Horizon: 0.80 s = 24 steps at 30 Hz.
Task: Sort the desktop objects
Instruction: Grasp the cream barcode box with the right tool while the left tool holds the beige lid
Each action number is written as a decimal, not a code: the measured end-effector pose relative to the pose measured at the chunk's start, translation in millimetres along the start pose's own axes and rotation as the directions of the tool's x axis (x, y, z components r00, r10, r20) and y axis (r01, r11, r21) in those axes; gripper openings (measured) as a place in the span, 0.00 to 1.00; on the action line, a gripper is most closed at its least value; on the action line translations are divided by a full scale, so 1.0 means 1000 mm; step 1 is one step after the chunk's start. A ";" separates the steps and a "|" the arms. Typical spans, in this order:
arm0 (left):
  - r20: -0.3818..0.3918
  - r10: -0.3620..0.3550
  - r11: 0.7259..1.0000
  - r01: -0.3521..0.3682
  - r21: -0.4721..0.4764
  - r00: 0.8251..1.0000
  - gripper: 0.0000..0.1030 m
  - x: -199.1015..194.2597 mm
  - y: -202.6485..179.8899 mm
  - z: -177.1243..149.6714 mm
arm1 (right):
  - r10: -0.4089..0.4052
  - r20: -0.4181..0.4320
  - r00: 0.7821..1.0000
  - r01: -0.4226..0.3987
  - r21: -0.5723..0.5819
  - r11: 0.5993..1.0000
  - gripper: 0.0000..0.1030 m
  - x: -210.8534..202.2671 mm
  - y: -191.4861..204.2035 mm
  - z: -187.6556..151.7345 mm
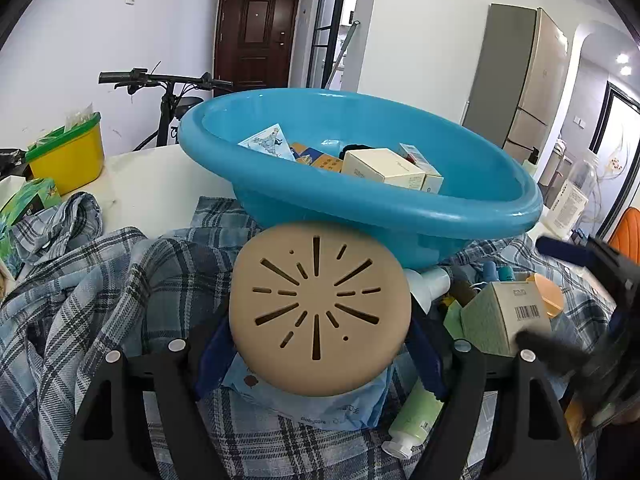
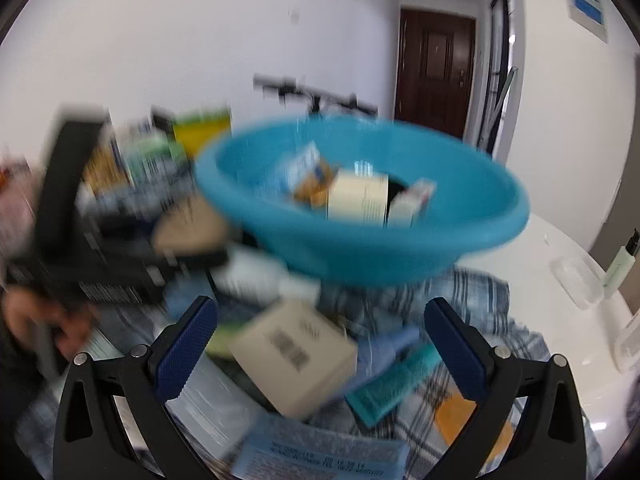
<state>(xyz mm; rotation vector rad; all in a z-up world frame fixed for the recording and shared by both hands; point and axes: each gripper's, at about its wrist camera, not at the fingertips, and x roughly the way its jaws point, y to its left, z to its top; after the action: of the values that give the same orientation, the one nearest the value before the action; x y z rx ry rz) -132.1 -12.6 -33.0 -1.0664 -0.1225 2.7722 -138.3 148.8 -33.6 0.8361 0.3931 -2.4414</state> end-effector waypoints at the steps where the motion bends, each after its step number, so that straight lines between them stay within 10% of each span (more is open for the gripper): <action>1: -0.001 0.000 1.000 0.000 -0.001 1.000 0.77 0.000 0.000 0.000 | -0.007 -0.014 1.000 0.007 -0.034 0.999 1.00 0.004 0.007 -0.002; 11: 0.005 0.005 1.000 -0.005 0.013 1.000 0.78 -0.001 0.000 0.001 | -0.011 -0.024 1.000 0.010 -0.039 0.999 0.98 0.004 0.006 -0.009; 14: 0.005 0.004 1.000 -0.004 0.012 1.000 0.78 -0.001 0.000 0.001 | 0.028 -0.041 0.999 -0.028 -0.018 0.999 0.66 0.005 0.000 -0.010; 24: 0.009 0.004 1.000 -0.004 0.009 1.000 0.78 0.000 0.001 0.001 | 0.047 -0.011 0.999 -0.046 0.062 0.997 0.66 -0.001 -0.015 -0.010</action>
<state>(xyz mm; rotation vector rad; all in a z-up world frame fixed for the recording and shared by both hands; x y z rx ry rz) -133.3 -13.3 -32.4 -1.0536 -0.1090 2.7784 -141.6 165.7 -39.2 0.8778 0.3006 -2.4168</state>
